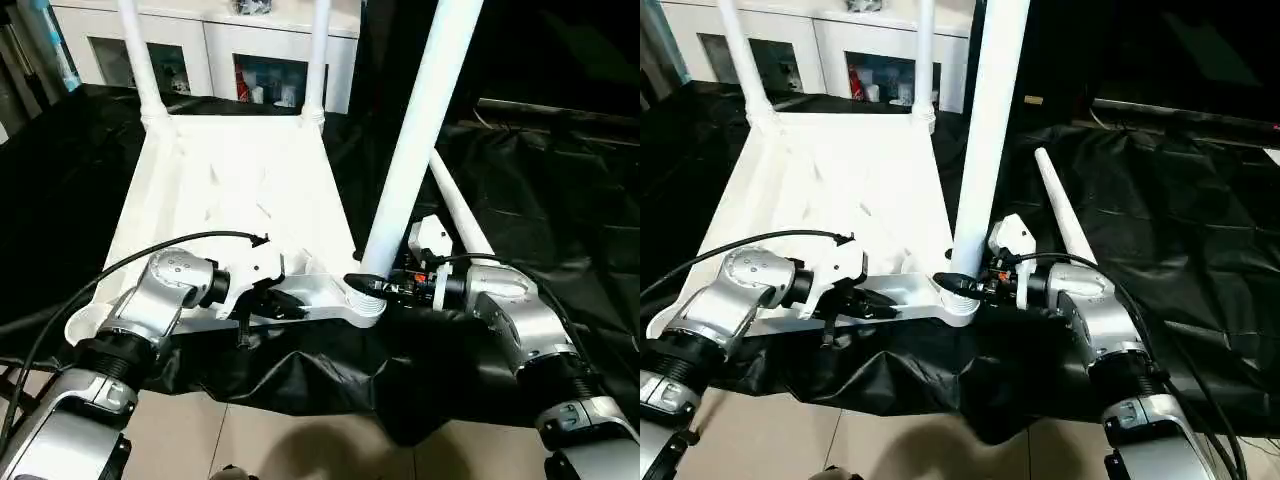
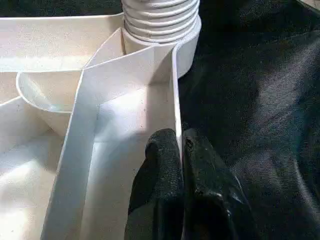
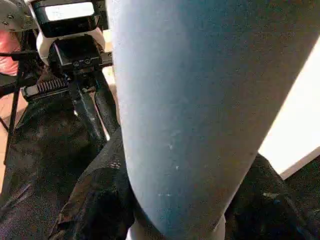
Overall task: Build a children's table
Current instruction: Insert table leg to table base
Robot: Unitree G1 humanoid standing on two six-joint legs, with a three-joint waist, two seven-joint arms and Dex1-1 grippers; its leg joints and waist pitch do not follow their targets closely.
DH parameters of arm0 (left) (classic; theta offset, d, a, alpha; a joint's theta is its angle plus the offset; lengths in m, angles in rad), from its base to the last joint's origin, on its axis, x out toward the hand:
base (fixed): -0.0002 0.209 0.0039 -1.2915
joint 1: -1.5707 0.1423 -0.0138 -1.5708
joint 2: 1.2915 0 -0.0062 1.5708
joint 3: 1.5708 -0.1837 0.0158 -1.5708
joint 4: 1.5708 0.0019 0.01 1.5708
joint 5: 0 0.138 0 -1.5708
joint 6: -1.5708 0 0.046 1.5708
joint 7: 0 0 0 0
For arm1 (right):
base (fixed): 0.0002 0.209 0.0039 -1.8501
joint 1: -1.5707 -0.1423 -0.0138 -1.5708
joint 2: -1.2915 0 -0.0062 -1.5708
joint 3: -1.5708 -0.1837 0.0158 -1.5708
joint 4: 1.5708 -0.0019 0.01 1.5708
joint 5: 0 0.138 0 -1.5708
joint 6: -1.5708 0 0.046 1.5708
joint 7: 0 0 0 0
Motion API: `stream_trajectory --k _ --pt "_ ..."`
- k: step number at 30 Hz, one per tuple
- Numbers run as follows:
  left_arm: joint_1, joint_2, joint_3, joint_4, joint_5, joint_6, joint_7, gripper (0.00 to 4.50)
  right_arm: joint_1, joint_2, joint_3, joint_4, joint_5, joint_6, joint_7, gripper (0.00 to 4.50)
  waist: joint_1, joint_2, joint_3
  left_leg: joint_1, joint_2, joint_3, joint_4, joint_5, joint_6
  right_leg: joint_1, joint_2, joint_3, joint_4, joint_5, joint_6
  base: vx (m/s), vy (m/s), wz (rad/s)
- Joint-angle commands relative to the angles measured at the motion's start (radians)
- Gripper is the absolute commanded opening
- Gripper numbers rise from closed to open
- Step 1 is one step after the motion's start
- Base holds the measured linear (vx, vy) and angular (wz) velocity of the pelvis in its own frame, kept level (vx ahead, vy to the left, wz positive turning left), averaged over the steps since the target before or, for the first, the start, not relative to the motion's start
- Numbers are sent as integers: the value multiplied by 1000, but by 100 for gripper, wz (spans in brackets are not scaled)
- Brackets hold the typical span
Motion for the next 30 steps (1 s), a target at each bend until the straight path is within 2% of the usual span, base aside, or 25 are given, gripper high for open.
stream_trajectory --k 1,9,12,16,17,19,20,22,24,25,26,28,30 --pt "-49 -14 -2 -73 -38 -31 -46 0 38 0 39 109 -55 31 -7 190 -1 10 -57 27 46 -27 -76 -397 -22 22 -78 43 -88 -397 -197 0 0 0" --pt "-52 -16 0 -66 -37 -34 -43 0 38 3 38 125 -61 17 -7 190 -3 9 -57 27 47 -27 -77 -404 -24 23 -77 43 -89 -396 -197 0 0 0" --pt "-60 -26 7 -51 -27 -27 -5 0 21 19 19 159 -71 10 -78 190 -6 9 -56 27 46 -28 -76 -411 -27 21 -79 42 -90 -418 -196 0 0 0" --pt "-94 -65 30 -9 -2 20 118 0 -14 61 -34 237 -78 -19 -244 190 -14 6 -50 35 44 -34 -75 -468 -46 10 -82 38 -101 -530 -167 0 0 0" --pt "-102 -76 38 -2 0 36 145 0 -20 72 -46 251 -75 -21 -279 190 -18 5 -49 36 42 -38 -75 -486 -51 9 -82 34 -106 -575 -151 0 0 0" --pt "-120 -99 43 12 13 52 202 0 -34 93 -59 283 -83 -31 -358 190 -24 2 -48 31 42 -42 -77 -496 -56 10 -83 31 -109 -603 -131 0 0 0" --pt "-128 -109 45 17 20 60 229 0 -41 102 -65 298 -85 -33 -390 190 -29 4 -49 33 42 -44 -77 -505 -59 9 -84 28 -113 -609 -128 0 0 0" --pt "-151 -148 45 26 46 98 317 0 -70 135 -83 350 -89 -28 -506 190 -36 7 -50 26 43 -49 -81 -505 -59 17 -85 24 -112 -582 -131 0 0 0" --pt "-166 -194 47 25 59 145 394 0 -104 169 -106 404 -78 -8 -597 189 -44 8 -49 28 42 -49 -81 -527 -64 14 -83 19 -114 -574 -136 0 0 0" --pt "-171 -213 46 22 64 164 422 0 -117 182 -114 424 -74 1 -630 189 -45 11 -49 32 40 -50 -80 -547 -65 14 -81 12 -119 -574 -136 0 0 0" --pt "-179 -279 44 10 75 231 510 0 -156 218 -134 485 -63 21 -706 189 -49 13 -50 30 41 -55 -82 -555 -64 20 -85 2 -119 -562 -136 0 0 0" --pt "-180 -325 38 -2 88 276 572 0 -182 242 -145 520 -56 34 -744 189 -49 13 -51 32 41 -53 -82 -563 -62 19 -84 0 -122 -532 -140 0 0 0" --pt "-180 -337 36 -4 94 286 593 0 -189 249 -148 530 -52 41 -754 189 -48 11 -49 34 37 -50 -79 -568 -53 16 -83 -1 -127 -526 -139 0 0 0"
